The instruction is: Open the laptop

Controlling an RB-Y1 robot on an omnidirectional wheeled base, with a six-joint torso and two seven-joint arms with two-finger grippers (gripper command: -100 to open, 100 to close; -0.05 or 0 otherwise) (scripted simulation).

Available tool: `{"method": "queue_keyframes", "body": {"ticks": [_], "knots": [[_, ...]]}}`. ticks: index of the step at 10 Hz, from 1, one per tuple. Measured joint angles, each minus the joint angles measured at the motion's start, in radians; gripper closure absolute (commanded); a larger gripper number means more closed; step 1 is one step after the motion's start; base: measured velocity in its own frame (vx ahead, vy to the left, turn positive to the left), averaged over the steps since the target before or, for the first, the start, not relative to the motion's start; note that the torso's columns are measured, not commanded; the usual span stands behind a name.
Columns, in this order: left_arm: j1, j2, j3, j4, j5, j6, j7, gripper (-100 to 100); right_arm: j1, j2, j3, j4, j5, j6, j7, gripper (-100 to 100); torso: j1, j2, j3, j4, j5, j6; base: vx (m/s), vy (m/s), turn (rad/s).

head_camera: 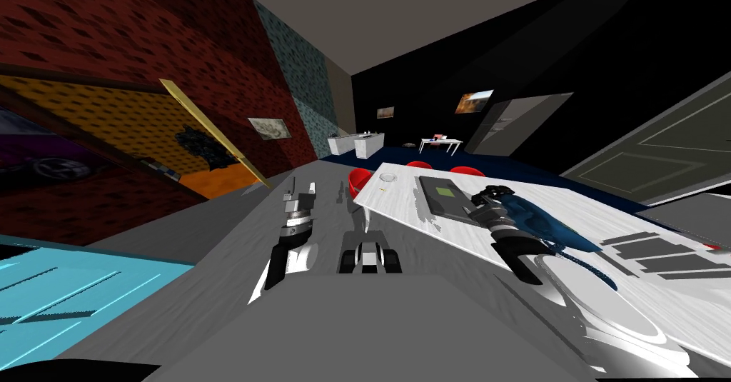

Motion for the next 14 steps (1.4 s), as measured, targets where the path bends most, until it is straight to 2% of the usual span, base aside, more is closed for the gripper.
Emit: {"method": "queue_keyframes", "body": {"ticks": [4, 9, 11, 14], "knots": [[0.0, 0.0, 0.0, 0.0, 0.0, 0.0, 0.0, 0, 0.035, -0.016, 0.002, -0.04, 0.108, 0.018, 0.084, -100, 0.0, 0.0, 0.0, 0.0, 0.0, 0.0, -0.013, -0.027, 0.05], [0.0, 0.0, 0.0, 0.0, 0.0, 0.0, 0.0, 0, 0.066, -0.023, -0.006, -0.072, 0.213, 0.025, 0.18, -100, 0.001, 0.0, 0.0, 0.0, 0.0, 0.0, -0.008, -0.022, 0.032], [0.0, 0.0, 0.0, 0.0, 0.0, 0.0, 0.0, 0, 0.066, -0.024, -0.006, -0.073, 0.214, 0.025, 0.182, -100, 0.001, 0.0, 0.0, 0.0, 0.0, 0.0, 0.011, 0.012, -0.037], [0.0, 0.0, 0.0, 0.0, 0.0, 0.0, 0.0, 0, 0.089, -0.083, -0.042, -0.075, 0.192, 0.0, 0.138, -100, 0.002, -0.002, -0.001, -0.001, 0.001, 0.0, 0.052, 0.055, -0.071]]}}
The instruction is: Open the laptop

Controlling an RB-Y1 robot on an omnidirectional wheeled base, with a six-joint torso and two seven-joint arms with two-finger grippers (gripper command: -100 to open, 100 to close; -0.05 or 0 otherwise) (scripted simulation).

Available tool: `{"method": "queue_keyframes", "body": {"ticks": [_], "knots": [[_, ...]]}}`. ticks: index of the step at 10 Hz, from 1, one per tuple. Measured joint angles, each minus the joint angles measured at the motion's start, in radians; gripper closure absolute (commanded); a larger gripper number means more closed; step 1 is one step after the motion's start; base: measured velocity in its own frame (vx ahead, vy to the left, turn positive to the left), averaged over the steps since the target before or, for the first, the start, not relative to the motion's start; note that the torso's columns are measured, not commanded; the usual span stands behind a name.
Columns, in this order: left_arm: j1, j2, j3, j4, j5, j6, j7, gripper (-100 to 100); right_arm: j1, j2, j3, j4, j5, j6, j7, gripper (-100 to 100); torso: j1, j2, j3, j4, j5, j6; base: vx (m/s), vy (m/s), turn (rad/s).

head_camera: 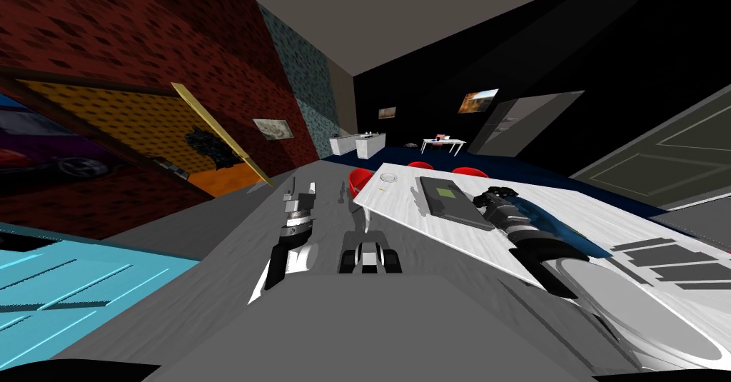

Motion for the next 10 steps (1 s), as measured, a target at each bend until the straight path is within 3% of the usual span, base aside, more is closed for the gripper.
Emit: {"method": "queue_keyframes", "body": {"ticks": [4, 5, 10], "knots": [[0.0, 0.0, 0.0, 0.0, 0.0, 0.0, 0.0, 0, 0.037, -0.081, -0.061, -0.008, -0.037, -0.043, -0.066, -100, -0.002, 0.003, 0.002, 0.001, -0.001, 0.0, 0.045, 0.05, -0.051], [0.0, 0.0, 0.0, 0.0, 0.0, 0.0, 0.0, 0, 0.038, -0.082, -0.062, -0.009, -0.038, -0.045, -0.068, 0, -0.004, 0.003, 0.002, 0.001, -0.001, 0.0, 0.005, 0.006, 0.003], [0.0, 0.0, 0.0, 0.0, 0.0, 0.0, 0.0, 0, 0.038, -0.082, -0.062, -0.009, -0.038, -0.045, -0.067, 0, -0.002, 0.002, 0.001, 0.0, 0.0, 0.0, 0.0, 0.0, 0.0]]}}
